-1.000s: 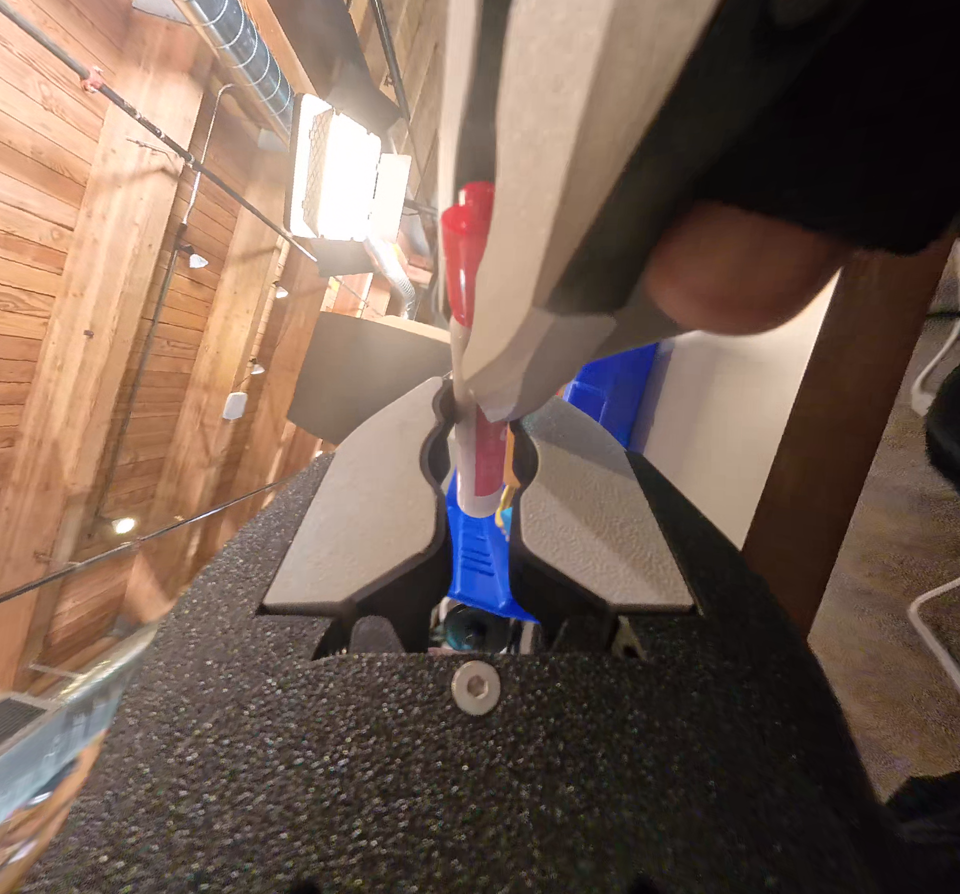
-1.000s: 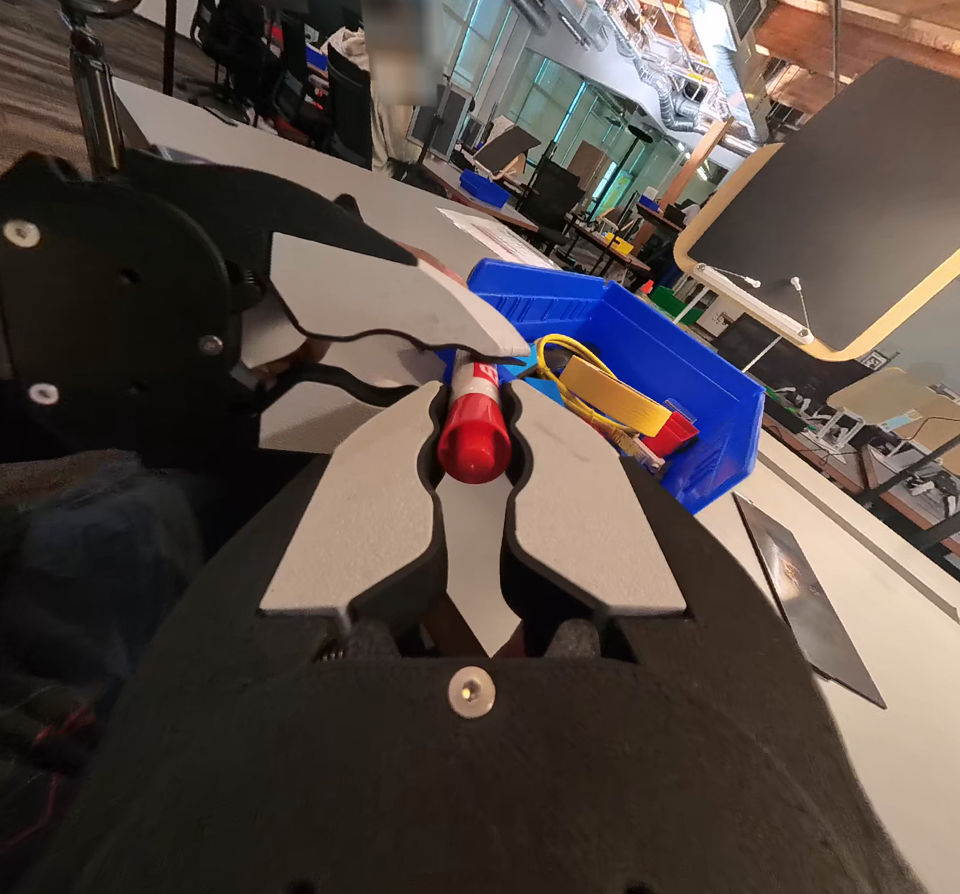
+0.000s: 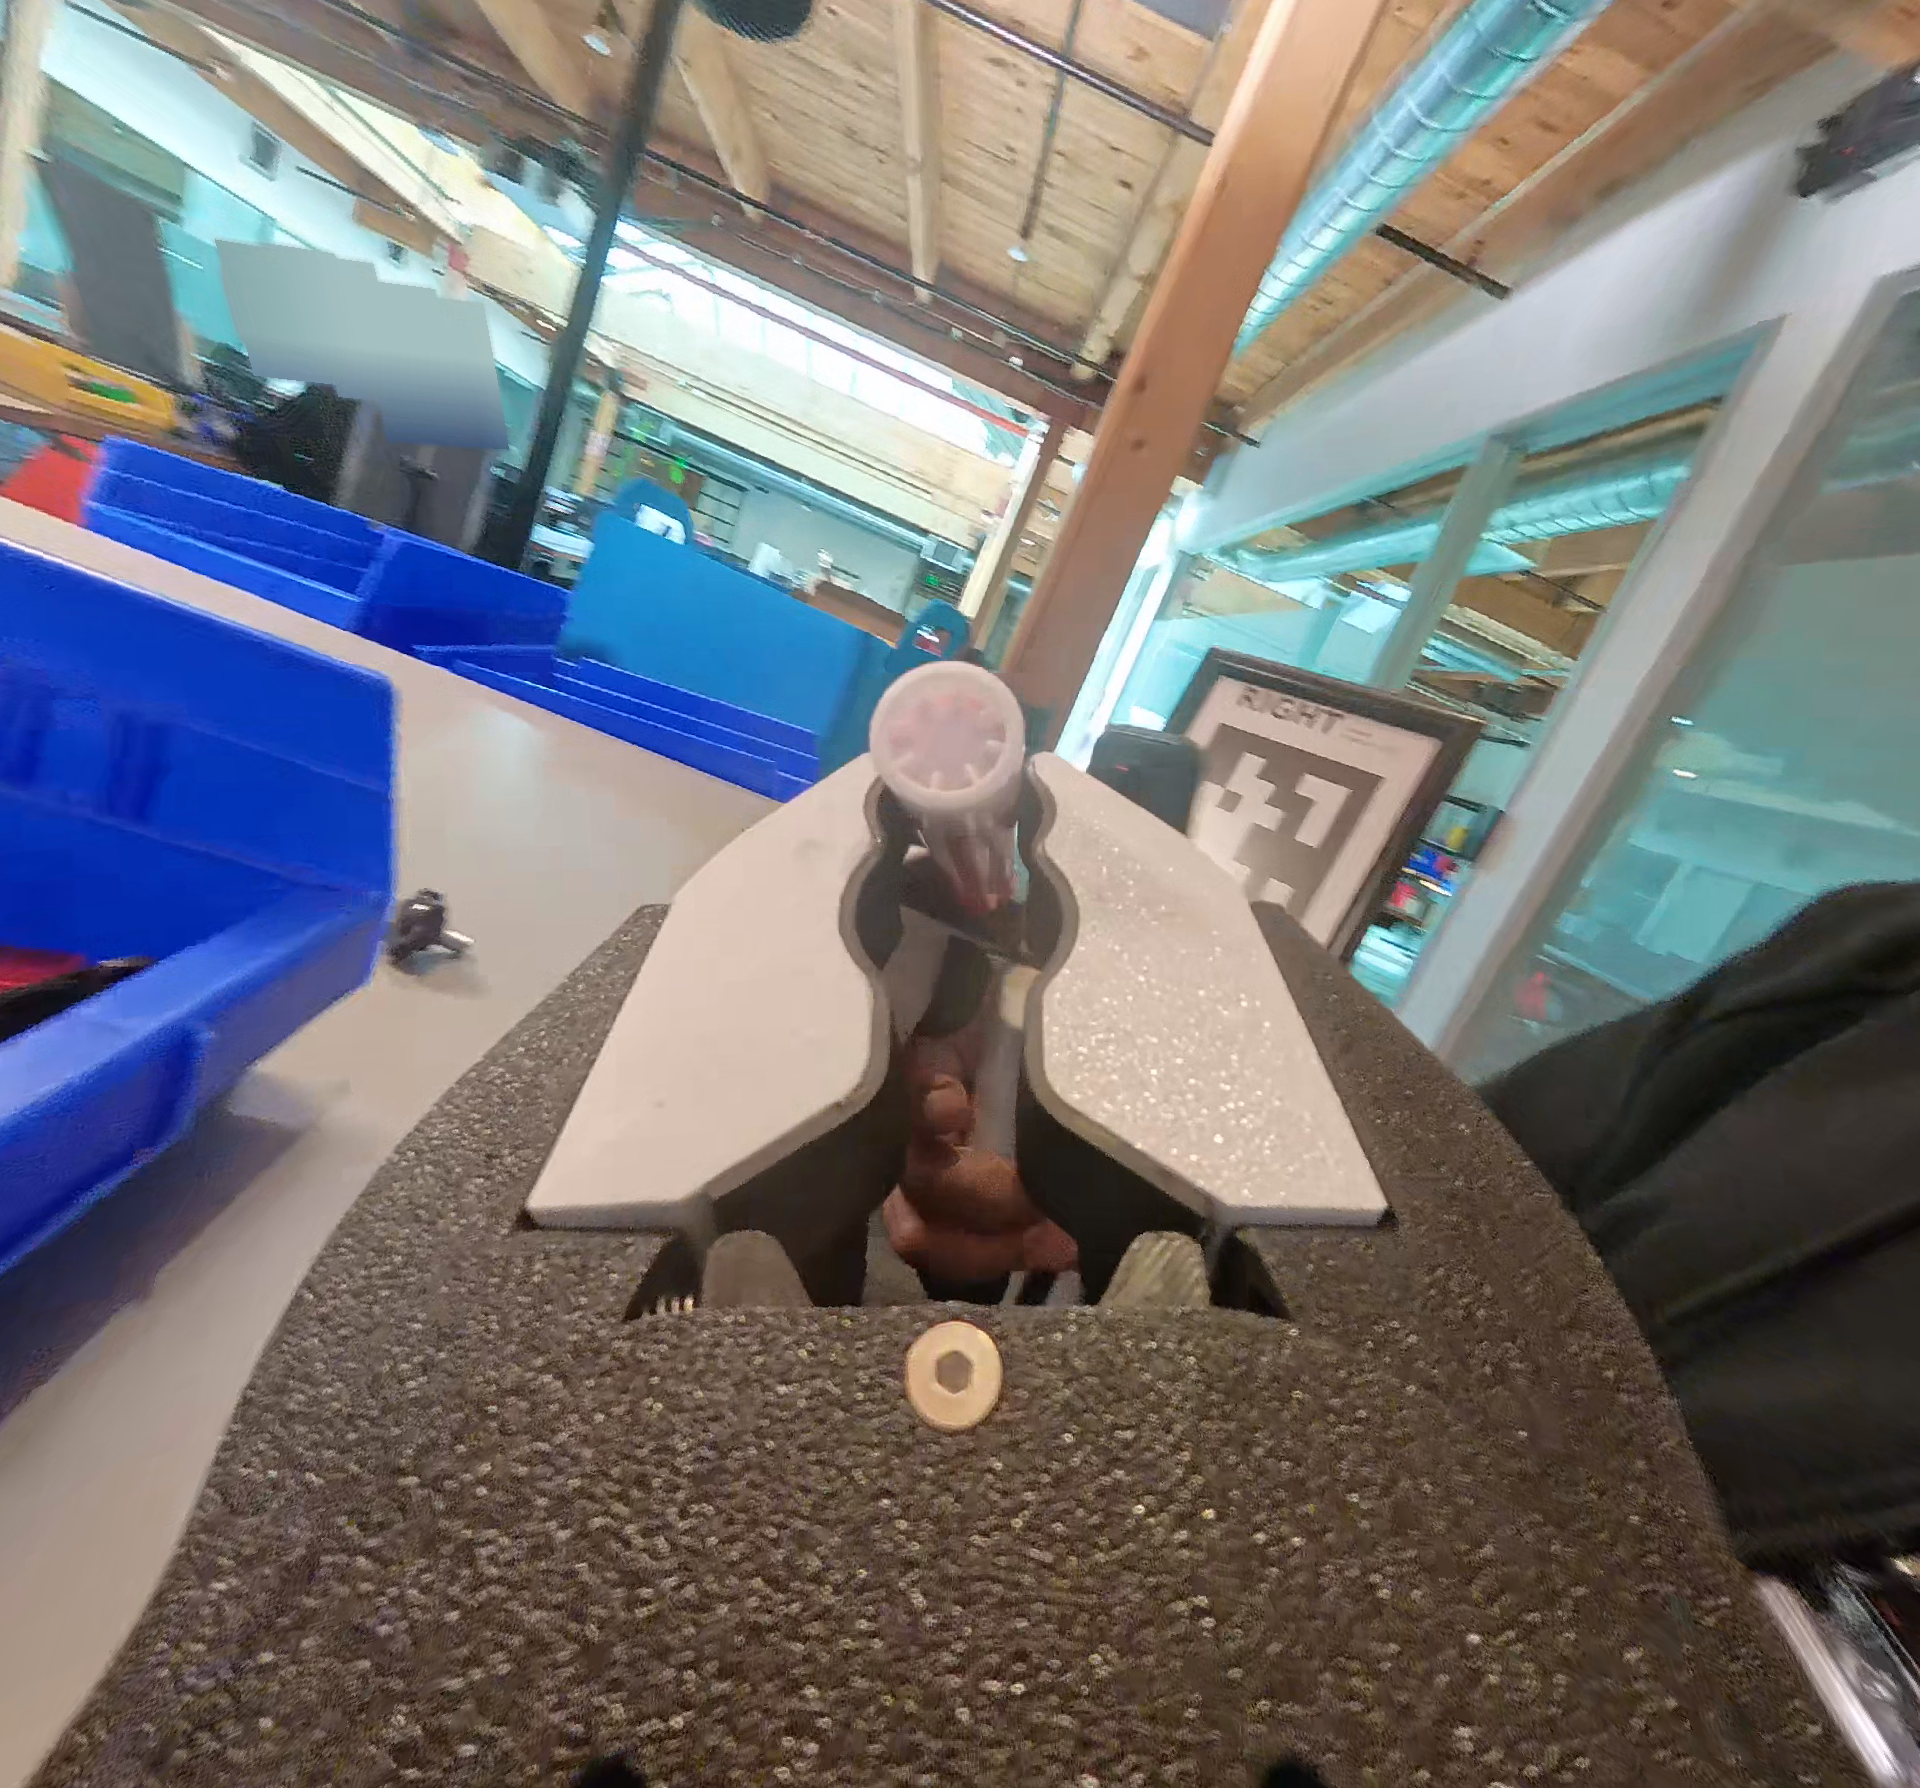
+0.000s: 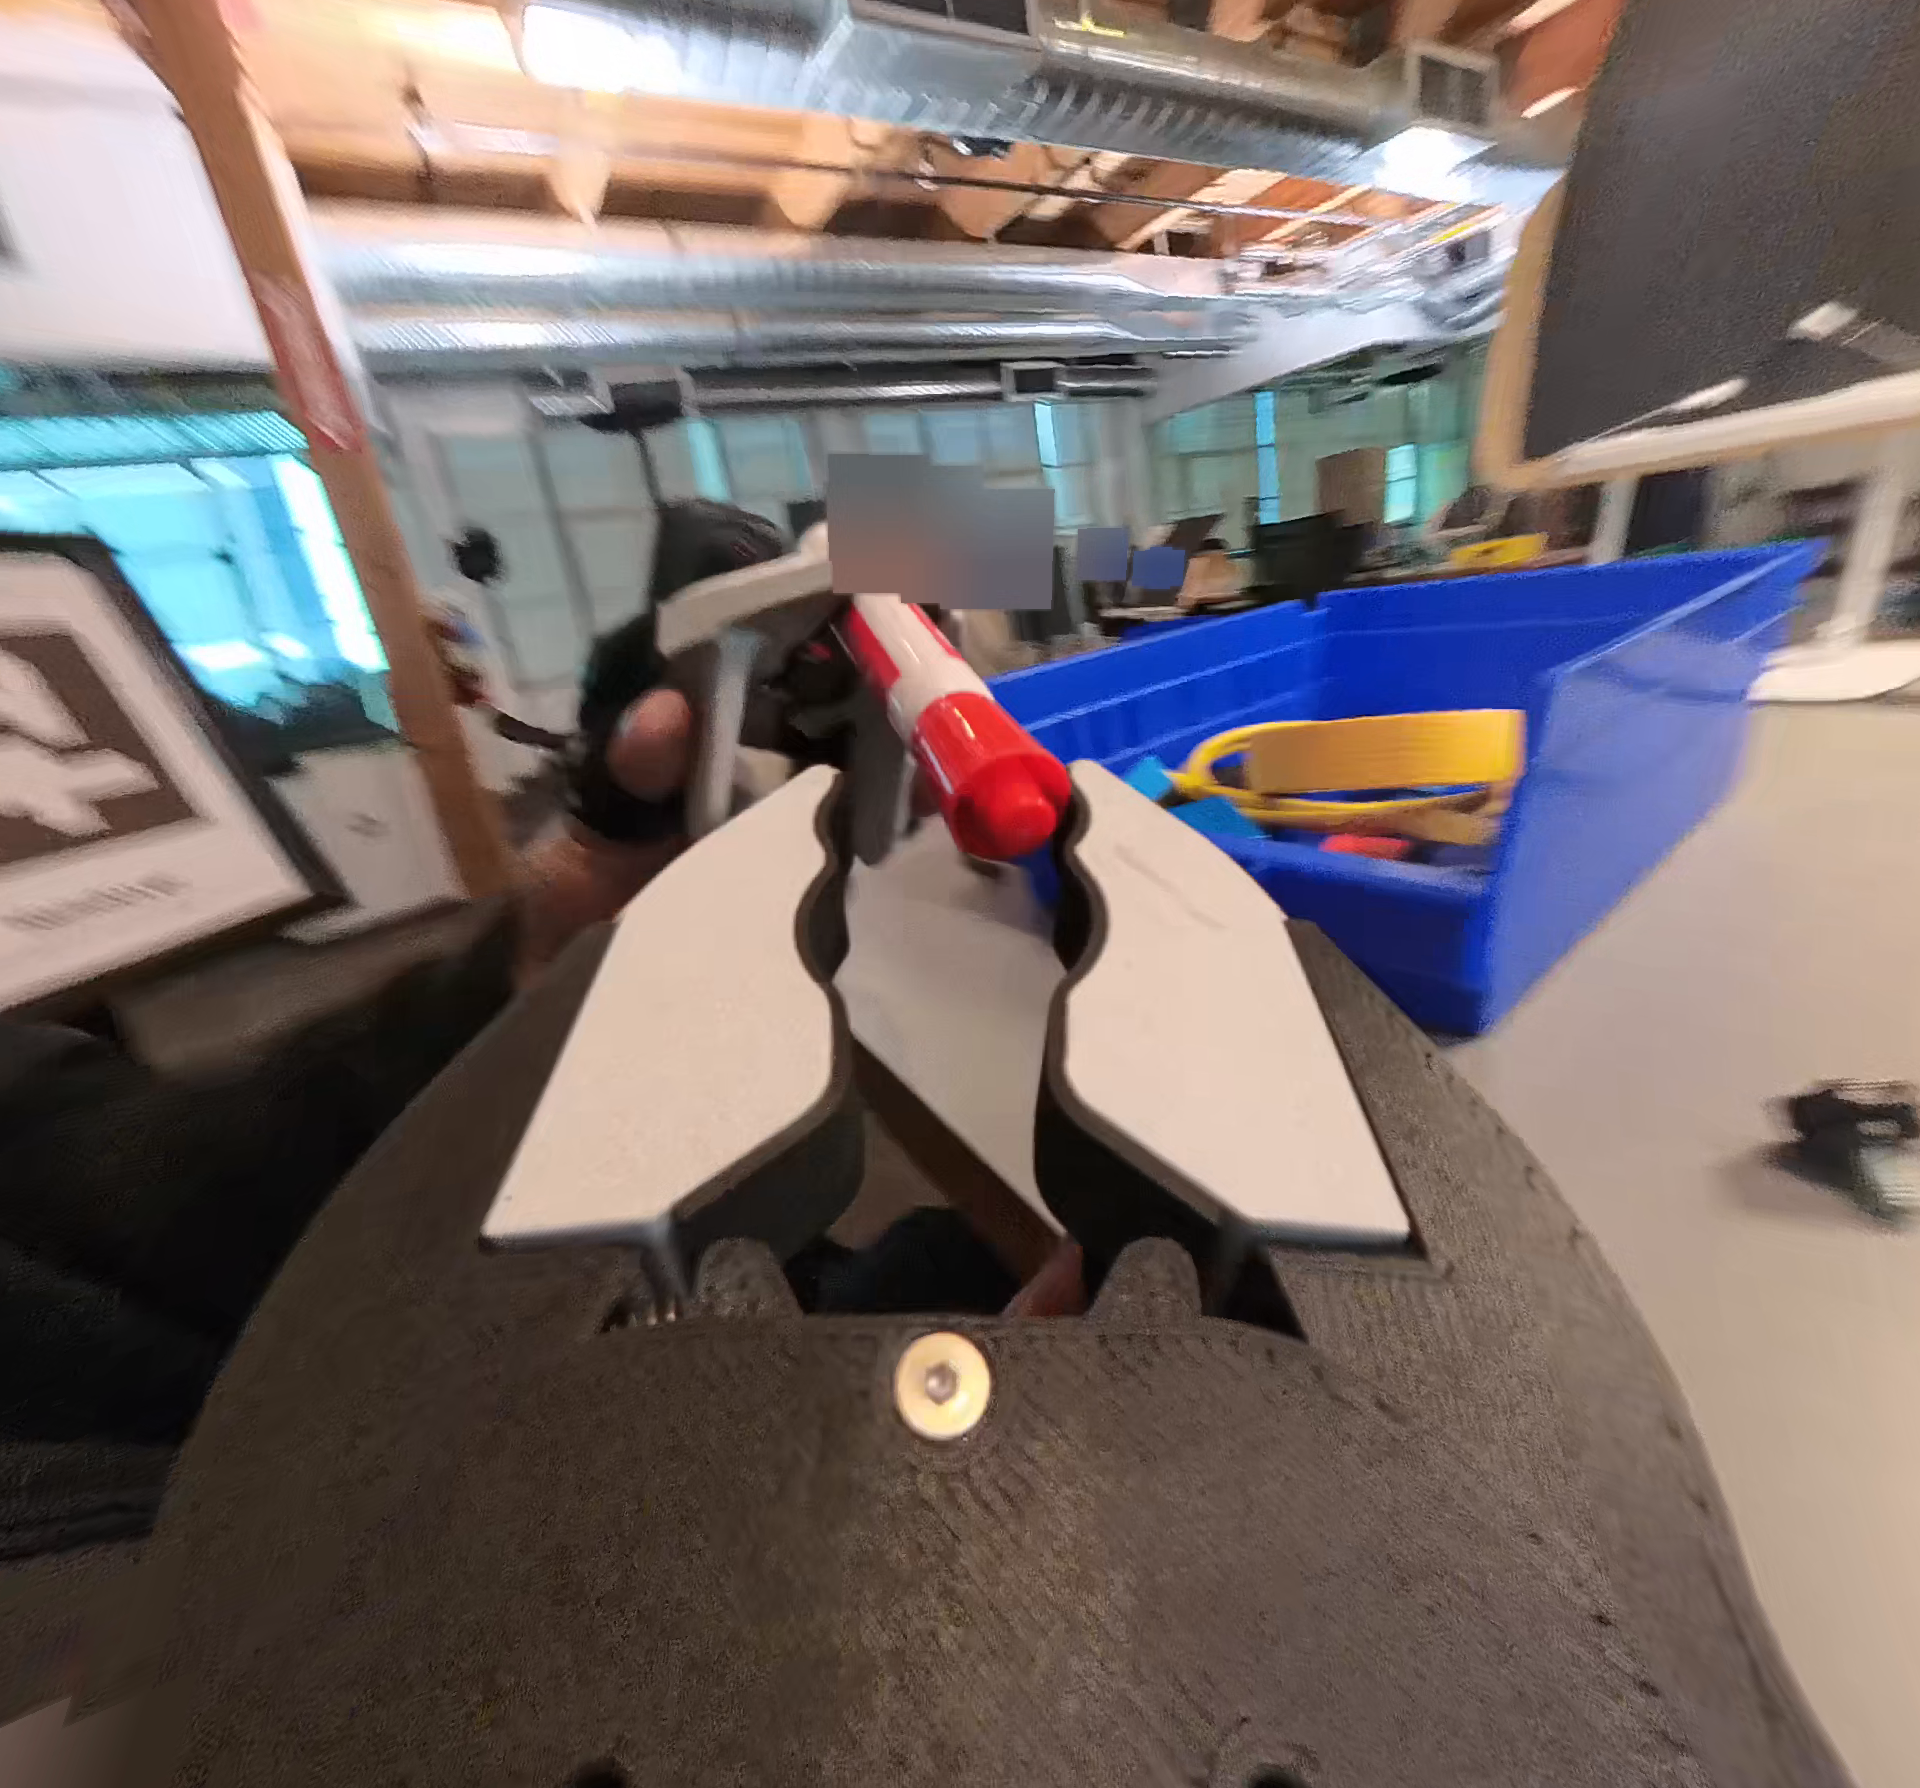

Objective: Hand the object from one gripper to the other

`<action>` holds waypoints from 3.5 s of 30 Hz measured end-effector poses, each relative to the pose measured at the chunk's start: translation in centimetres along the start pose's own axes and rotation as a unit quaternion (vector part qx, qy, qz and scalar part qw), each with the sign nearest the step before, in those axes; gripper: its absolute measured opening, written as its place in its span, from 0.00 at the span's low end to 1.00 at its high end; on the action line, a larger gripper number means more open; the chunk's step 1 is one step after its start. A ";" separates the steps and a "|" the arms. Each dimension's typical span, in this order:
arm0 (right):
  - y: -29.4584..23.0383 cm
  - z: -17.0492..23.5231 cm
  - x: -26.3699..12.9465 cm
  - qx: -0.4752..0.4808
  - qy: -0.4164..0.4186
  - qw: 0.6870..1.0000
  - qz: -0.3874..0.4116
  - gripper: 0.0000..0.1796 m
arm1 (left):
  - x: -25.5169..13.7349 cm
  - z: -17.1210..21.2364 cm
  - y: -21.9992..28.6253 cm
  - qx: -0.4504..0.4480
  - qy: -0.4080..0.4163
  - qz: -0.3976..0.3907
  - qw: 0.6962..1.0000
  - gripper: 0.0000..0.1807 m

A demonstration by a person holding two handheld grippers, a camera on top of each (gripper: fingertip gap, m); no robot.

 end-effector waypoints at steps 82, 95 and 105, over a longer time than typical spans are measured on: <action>-2.3 -4.4 0.1 0.003 0.088 0.982 -0.168 0.11 | -0.6 -1.2 2.8 -0.050 0.138 0.061 0.987 0.35; 0.0 -1.8 0.6 0.047 0.028 0.982 -0.182 0.18 | -0.6 -0.1 2.0 0.109 0.030 -0.107 0.988 0.10; -0.6 -1.7 0.1 -0.322 -0.001 0.945 0.061 0.23 | -2.2 -0.3 1.4 0.233 -0.131 -0.265 0.926 0.10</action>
Point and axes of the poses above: each gripper's, where its closed fingertips meet, x out along the fingers, z out of its underside, y = z × x across the jaws, the point moved 3 cm from there along -x, back along the fingers, and after that the axes turned 13 degrees about -y, right-handed, at the moved point
